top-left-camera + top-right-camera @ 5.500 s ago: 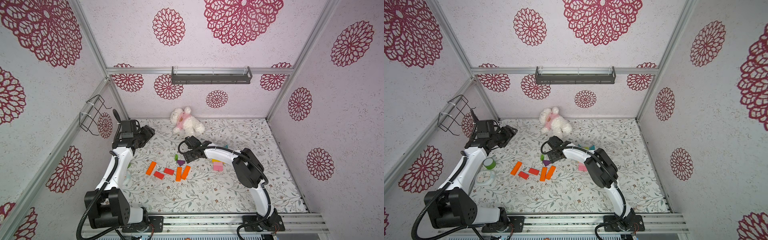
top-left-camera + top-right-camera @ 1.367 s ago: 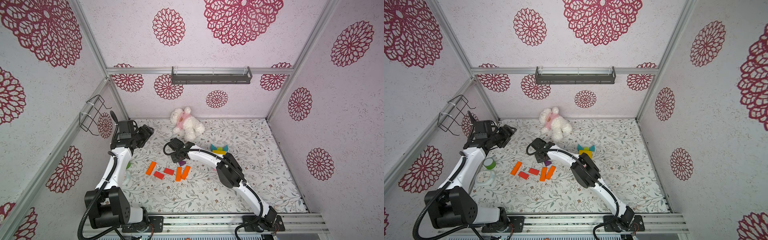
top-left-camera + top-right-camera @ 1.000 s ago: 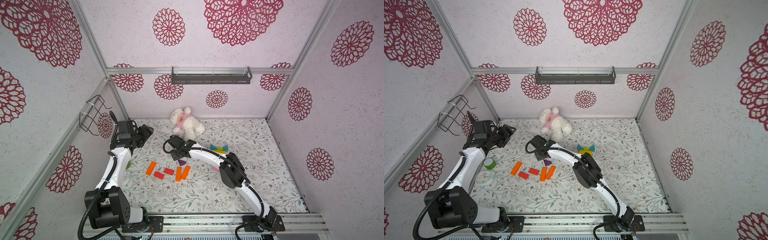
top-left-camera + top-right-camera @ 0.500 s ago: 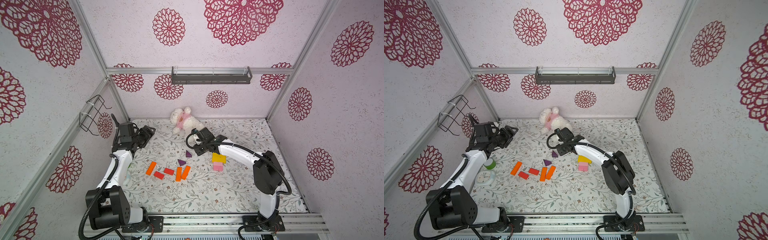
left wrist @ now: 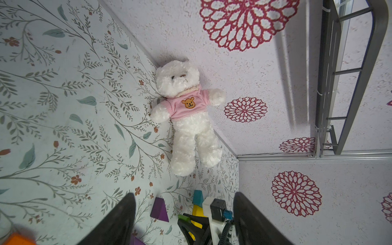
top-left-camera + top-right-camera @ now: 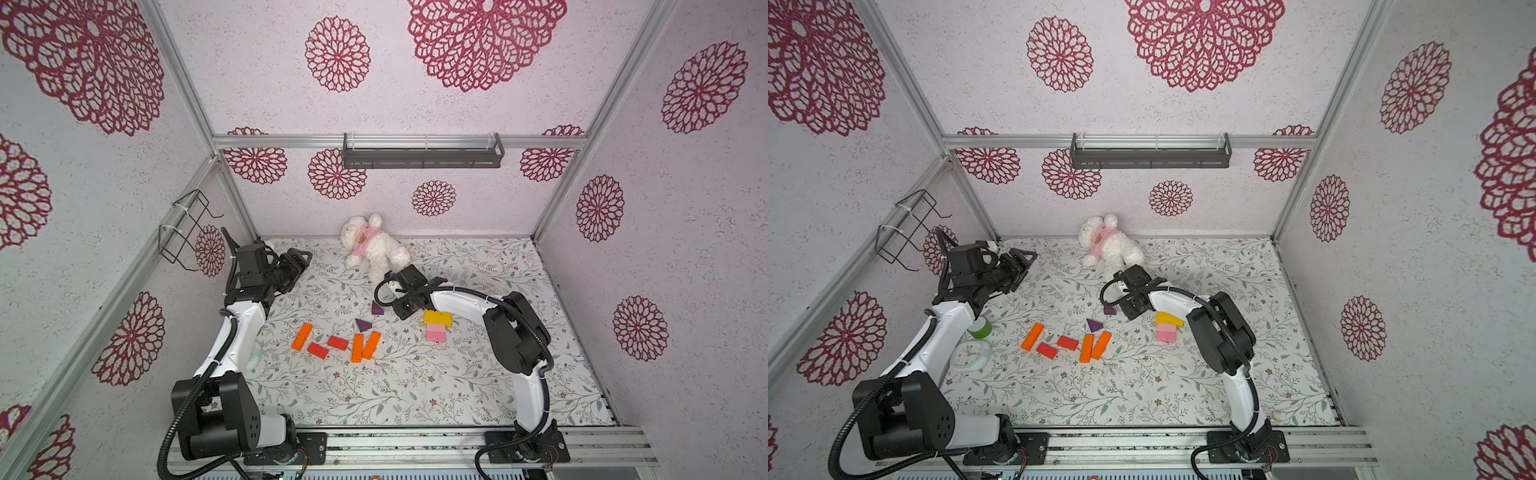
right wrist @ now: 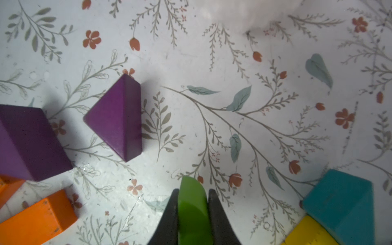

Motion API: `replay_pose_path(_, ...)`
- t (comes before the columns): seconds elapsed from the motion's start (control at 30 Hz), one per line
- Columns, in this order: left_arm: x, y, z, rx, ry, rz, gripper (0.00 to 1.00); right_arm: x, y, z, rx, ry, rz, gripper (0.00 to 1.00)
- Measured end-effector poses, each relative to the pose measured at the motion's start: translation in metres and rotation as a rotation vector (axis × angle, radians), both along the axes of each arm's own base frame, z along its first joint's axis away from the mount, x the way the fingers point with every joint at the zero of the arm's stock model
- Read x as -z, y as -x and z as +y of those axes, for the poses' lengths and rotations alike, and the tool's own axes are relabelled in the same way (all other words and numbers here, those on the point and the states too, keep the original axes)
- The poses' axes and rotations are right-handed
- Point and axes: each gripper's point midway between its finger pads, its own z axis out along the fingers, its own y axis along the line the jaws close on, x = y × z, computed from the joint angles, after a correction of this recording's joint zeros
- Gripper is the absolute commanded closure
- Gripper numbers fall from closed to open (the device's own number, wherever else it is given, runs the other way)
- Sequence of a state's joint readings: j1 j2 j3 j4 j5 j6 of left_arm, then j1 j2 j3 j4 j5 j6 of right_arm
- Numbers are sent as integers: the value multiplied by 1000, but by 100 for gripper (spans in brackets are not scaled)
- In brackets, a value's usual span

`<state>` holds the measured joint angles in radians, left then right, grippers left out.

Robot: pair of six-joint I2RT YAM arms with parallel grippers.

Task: Assemble a carrot with building blocks
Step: Place the building block at the center of the board.

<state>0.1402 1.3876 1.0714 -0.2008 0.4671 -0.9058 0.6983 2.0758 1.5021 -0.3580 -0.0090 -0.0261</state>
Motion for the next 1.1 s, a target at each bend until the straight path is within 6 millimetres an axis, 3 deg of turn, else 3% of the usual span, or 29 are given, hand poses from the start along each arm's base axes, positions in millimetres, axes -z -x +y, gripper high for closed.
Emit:
replay_pose_path(0.67,-3,-2,-2,9,22,-12,26,18,8,18,-67,33,6,81)
replay_pose_path(1.1,-5,-3,-4,19,37,-26,26,13,5,25,-81,33,-3,61)
